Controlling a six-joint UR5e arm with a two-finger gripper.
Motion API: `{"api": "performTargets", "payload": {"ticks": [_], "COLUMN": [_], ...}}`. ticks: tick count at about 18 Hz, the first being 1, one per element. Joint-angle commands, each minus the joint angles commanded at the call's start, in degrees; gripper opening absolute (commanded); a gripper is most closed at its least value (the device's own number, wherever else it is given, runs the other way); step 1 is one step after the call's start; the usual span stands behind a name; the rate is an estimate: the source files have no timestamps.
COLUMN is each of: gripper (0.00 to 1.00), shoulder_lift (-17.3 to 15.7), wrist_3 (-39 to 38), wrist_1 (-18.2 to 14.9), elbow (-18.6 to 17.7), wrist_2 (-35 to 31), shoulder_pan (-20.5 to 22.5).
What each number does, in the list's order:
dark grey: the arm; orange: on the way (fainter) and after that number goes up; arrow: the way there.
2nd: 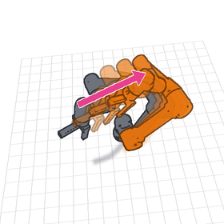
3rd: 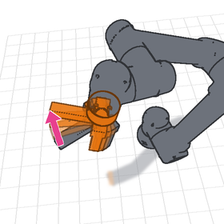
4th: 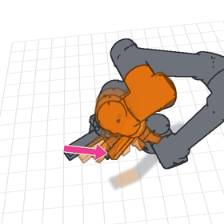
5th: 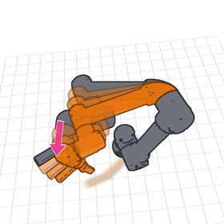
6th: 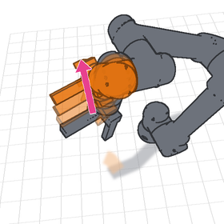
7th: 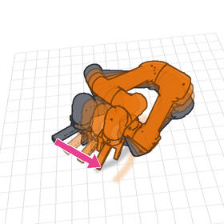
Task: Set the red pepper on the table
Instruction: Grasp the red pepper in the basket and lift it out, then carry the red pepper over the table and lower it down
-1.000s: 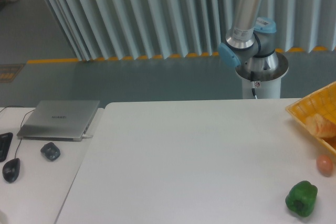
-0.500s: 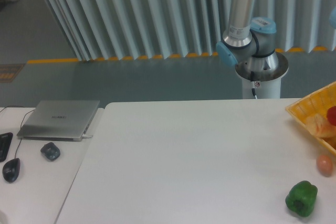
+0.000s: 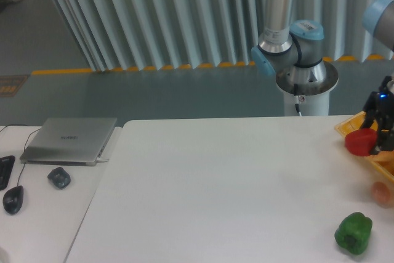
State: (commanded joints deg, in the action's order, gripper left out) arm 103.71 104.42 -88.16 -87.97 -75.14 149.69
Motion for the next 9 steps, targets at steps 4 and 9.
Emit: {"api": "performTargets", "payload": {"ticks": [4, 9], "gripper": [0.52, 0.5], "shoulder_lift": [0.7, 2.9], "wrist_3": [-8.8, -18.6], "wrist_1": [5.0, 15.0], "elbow": [-1.1, -3.8], "wrist_2": [-0.3, -11.9], "shoulder_pan": [-3.9, -11.4]}}
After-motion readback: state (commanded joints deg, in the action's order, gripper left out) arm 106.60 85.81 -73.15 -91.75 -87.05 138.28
